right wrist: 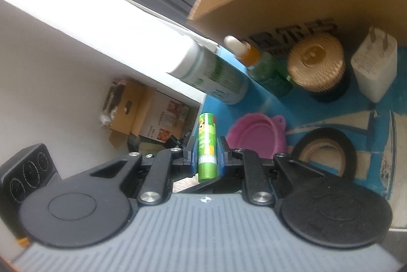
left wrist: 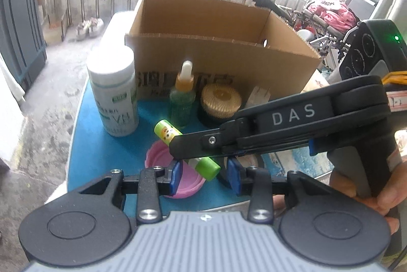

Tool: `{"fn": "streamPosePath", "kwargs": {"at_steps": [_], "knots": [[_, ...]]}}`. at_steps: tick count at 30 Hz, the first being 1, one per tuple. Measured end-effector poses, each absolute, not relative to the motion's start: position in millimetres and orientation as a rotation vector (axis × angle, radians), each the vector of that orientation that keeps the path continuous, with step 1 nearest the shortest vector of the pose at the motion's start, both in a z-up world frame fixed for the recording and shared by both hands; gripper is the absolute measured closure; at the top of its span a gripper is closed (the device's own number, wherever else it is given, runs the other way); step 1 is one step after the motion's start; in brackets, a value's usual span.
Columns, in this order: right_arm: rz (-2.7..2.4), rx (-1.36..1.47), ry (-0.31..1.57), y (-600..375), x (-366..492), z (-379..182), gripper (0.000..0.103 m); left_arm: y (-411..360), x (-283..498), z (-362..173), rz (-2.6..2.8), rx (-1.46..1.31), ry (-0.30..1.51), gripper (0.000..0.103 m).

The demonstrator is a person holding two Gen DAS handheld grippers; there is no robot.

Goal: Organize rigid objects
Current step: 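Carry the green glue stick into the cardboard box and release it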

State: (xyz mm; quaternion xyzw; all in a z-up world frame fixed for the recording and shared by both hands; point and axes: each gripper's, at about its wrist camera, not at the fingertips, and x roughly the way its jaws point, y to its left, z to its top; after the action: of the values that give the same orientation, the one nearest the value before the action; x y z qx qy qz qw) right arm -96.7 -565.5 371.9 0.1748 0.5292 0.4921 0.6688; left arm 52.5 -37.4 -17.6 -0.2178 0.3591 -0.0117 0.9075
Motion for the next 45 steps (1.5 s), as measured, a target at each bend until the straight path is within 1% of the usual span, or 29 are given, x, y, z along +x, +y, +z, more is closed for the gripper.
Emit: {"fn": "streamPosePath", "kwargs": {"at_steps": [7, 13, 19, 26, 31, 38, 42, 45], "knots": [[1.152, 0.414, 1.100, -586, -97, 406, 0.089, -41, 46, 18, -0.006, -0.399, 0.686, 0.065], [1.171, 0.406, 1.018, -598, -84, 439, 0.089, -40, 56, 48, -0.007, -0.373, 0.646, 0.065], [1.178, 0.406, 0.965, -609, -57, 467, 0.089, -34, 82, 77, -0.013, -0.361, 0.623, 0.066], [1.163, 0.406, 0.986, -600, 8, 486, 0.089, -18, 142, 98, -0.014, -0.365, 0.653, 0.066], [1.106, 0.390, 1.067, -586, 63, 477, 0.089, 3, 203, 88, -0.032, -0.428, 0.750, 0.066], [1.013, 0.358, 1.213, -562, 128, 437, 0.089, 18, 271, 54, -0.032, -0.496, 0.895, 0.066], [0.956, 0.317, 1.261, -548, 153, 417, 0.089, 22, 287, 43, 0.019, -0.503, 0.926, 0.053], [0.923, 0.285, 1.293, -539, 163, 400, 0.088, 27, 288, 41, 0.019, -0.520, 0.920, 0.051]]}}
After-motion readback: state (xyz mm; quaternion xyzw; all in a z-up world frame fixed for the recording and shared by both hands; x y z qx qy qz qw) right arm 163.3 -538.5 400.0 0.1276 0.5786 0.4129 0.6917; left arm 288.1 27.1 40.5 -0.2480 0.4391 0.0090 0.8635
